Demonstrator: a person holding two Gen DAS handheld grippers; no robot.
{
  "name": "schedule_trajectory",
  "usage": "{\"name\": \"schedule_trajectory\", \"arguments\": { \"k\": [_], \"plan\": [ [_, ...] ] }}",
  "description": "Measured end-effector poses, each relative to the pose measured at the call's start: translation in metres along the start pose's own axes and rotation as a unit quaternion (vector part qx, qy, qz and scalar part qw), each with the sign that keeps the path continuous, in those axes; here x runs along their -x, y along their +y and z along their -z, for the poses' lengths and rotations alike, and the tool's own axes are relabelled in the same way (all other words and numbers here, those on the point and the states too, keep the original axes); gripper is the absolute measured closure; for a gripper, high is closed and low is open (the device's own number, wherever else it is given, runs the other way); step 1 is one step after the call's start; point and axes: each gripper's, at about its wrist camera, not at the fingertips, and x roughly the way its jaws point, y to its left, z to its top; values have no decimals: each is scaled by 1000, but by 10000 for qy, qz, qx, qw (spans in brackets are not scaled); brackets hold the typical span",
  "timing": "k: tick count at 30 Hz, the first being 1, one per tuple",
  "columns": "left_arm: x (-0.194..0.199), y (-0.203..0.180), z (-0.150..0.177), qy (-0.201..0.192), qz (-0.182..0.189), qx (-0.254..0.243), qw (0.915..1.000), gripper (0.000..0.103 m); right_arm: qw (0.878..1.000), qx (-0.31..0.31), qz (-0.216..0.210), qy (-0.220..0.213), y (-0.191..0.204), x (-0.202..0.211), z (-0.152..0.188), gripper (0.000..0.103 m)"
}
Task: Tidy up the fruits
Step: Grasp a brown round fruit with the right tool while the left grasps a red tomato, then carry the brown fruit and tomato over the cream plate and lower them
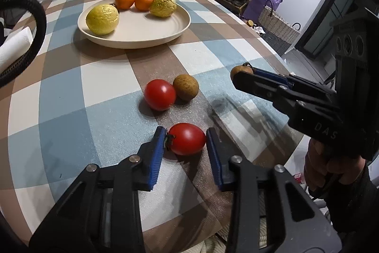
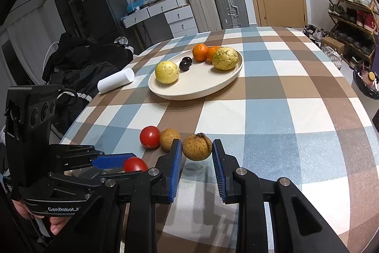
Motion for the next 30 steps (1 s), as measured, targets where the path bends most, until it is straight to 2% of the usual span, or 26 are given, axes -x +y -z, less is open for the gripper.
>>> {"name": "schedule_trajectory", "arguments": {
  "k": [14,16,17,22,30],
  "plan": [
    [9,6,-5,-31,179,80,9998,74,10000,-56,13,-74,-3,2,-5,76],
    [13,8,-9,-85,191,83,9997,77,9998,-143,-9,-124,-6,2,-7,76],
    [15,7,-11,-96,194,38,9998,83,9996,-216,-26,-156,-7,3,-8,76],
    [18,8,-24,-157,292,-6,9994,83,9983,-444,-107,-373,-16,2,-22,76],
    [11,20,-28,-127,315,100,9994,83,9980,-579,-164,-174,-26,-24,-28,76]
  ]
}}
